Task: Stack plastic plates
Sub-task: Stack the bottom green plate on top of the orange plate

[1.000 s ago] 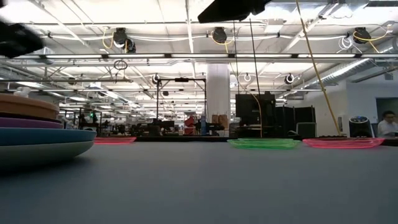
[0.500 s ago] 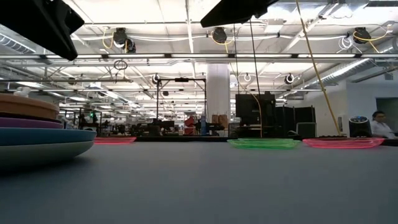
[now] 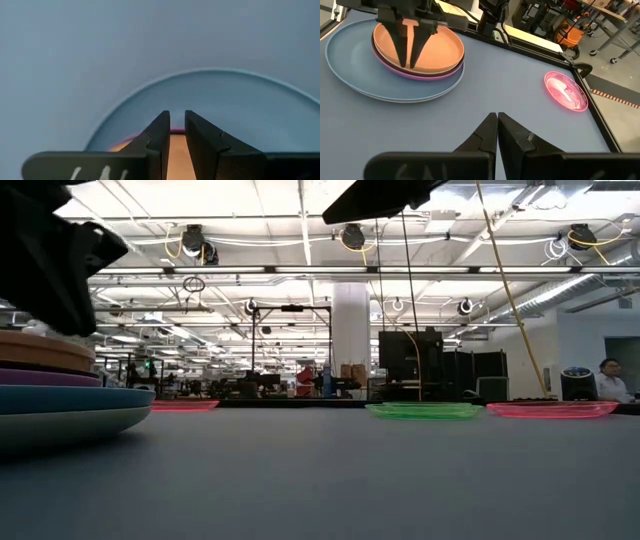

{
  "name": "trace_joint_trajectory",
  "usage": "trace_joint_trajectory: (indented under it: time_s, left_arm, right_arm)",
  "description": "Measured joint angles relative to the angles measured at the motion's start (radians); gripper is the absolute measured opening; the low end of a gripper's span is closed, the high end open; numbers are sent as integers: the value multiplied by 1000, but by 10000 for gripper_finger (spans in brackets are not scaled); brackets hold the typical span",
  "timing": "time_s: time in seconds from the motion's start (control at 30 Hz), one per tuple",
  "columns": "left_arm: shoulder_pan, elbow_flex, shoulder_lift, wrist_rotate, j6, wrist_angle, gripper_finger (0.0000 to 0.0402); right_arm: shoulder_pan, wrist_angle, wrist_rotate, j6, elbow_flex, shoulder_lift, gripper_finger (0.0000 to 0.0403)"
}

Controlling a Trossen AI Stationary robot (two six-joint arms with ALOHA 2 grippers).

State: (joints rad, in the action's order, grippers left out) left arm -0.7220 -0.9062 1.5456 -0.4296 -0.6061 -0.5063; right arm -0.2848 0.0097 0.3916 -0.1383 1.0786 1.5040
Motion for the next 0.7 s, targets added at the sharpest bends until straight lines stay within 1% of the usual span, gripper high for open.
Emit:
trace_joint_trajectory:
  time_s: [0.17,0.3,0.53,0.7]
  left_arm:
    - [-1,0,1,67,-80,-63,67]
    - [-13,0,1,79,-113,-98,67]
    - [-23,0,-15,82,-80,-97,67]
    - [-46,0,-81,79,-28,-121,67]
  right_arm:
    - [0,0,0,0,0,0,9]
    - [0,0,0,0,0,0,9]
    - [0,-1,0,21,0,0,9]
    - [0,-16,0,59,0,0,8]
